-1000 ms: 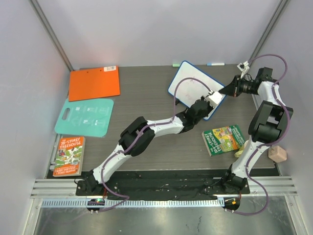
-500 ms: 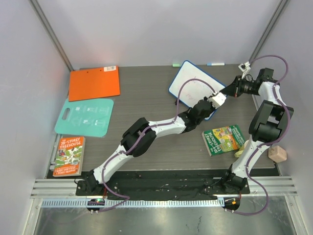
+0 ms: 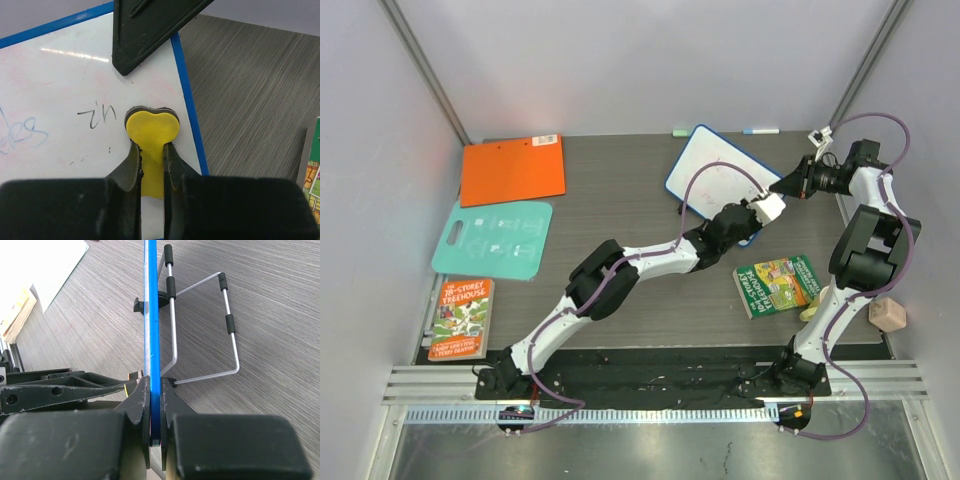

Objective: Erase the whiteboard

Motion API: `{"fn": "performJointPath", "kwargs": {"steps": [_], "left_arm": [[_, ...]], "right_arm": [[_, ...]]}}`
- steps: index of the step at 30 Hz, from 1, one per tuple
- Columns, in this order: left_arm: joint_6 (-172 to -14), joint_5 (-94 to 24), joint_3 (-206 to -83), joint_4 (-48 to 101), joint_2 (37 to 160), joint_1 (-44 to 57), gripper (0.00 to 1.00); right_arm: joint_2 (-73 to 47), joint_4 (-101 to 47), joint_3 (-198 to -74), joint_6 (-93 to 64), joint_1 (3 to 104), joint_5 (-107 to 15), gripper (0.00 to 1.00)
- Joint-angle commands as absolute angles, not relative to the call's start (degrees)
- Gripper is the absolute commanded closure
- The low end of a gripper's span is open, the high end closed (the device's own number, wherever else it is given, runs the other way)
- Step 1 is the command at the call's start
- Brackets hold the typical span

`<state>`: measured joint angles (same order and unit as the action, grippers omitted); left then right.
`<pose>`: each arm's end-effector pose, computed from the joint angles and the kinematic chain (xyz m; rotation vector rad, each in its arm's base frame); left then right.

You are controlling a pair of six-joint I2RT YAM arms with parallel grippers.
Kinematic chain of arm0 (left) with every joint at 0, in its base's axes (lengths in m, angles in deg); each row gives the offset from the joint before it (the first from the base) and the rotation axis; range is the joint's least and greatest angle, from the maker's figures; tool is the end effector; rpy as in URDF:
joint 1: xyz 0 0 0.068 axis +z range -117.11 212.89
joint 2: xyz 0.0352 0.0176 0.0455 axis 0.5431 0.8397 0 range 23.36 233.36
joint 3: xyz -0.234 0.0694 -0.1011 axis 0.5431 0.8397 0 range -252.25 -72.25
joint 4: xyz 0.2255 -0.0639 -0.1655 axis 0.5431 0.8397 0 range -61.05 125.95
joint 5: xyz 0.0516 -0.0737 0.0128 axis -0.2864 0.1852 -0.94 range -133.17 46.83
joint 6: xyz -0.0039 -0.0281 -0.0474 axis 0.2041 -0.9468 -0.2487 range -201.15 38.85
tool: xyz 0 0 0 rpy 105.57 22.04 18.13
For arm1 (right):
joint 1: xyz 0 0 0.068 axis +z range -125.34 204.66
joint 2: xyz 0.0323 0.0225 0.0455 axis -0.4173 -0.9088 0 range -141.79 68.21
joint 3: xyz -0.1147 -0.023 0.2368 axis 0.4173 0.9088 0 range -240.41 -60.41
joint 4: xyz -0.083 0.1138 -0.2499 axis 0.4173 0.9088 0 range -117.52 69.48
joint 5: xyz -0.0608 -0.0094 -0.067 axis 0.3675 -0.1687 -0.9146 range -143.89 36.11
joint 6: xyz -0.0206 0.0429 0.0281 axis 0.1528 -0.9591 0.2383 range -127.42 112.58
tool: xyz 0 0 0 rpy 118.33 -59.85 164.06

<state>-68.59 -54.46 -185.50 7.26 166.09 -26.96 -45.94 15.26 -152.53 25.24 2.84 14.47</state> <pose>0.3073 -0.5144 0.1713 0.8953 1.4737 -0.4458 0.4180 -0.1297 0.2202 -0.4987 1.9937 1.0188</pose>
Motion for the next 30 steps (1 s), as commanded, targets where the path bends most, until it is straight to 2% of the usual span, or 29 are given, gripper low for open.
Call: {"fn": "performJointPath", "kwargs": {"steps": [1,8,17,25,30], "left_arm": [[-71.21,-50.25,-183.52,10.23,166.71,-28.81,1.0],[-77.71,-61.95,-181.07,10.94,164.69,-26.35,1.0],[-86.06,-77.0,-175.44,4.16,161.79,-19.94,1.0],[-88.7,-79.21,-175.17,-0.84,162.13,-13.17,1.0],[-91.6,-74.82,-175.44,-2.15,162.93,-9.82,1.0]], "right_arm": [[-48.77,20.99,-149.89,33.8,6.56,5.53,0.99],[-48.68,20.99,-149.89,33.8,6.56,5.88,0.99],[-48.16,21.25,-149.36,35.03,6.56,6.76,0.99],[-49.91,25.73,-152.34,37.22,6.47,6.32,0.99],[-50.7,28.63,-153.66,39.51,6.56,6.23,0.99]]}}
